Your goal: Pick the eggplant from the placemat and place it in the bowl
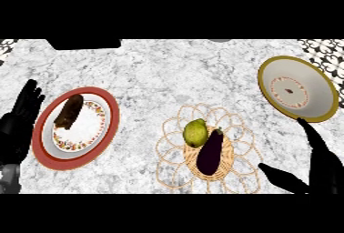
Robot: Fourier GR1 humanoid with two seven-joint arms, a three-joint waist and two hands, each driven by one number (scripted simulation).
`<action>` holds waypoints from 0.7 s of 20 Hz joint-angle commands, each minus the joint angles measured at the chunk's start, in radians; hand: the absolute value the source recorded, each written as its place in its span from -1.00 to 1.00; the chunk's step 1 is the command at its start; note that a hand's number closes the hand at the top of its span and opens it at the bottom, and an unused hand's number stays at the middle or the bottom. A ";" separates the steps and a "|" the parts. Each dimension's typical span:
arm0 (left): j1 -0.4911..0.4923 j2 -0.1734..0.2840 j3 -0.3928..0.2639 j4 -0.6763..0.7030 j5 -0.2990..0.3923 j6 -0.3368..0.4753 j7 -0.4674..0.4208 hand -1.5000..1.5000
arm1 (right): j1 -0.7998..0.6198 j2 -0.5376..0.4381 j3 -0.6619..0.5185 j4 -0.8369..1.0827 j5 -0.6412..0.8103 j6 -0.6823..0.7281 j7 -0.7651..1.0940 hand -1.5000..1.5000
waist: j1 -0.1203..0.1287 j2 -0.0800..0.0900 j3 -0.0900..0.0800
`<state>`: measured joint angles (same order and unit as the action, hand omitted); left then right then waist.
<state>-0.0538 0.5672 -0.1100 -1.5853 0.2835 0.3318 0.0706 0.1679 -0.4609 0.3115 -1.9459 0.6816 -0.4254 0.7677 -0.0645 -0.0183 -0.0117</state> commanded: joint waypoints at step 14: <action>-0.084 -0.066 -0.051 0.058 -0.060 -0.014 -0.024 0.00 | -0.304 0.203 0.049 -0.189 0.184 0.645 0.614 -1.00 | 0.086 0.030 0.005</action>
<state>-0.1294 0.5192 -0.1405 -1.5458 0.2519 0.3110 0.0715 -0.0583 -0.2921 0.3755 -2.1851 0.9448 0.0108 1.1895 0.0081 0.0033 -0.0059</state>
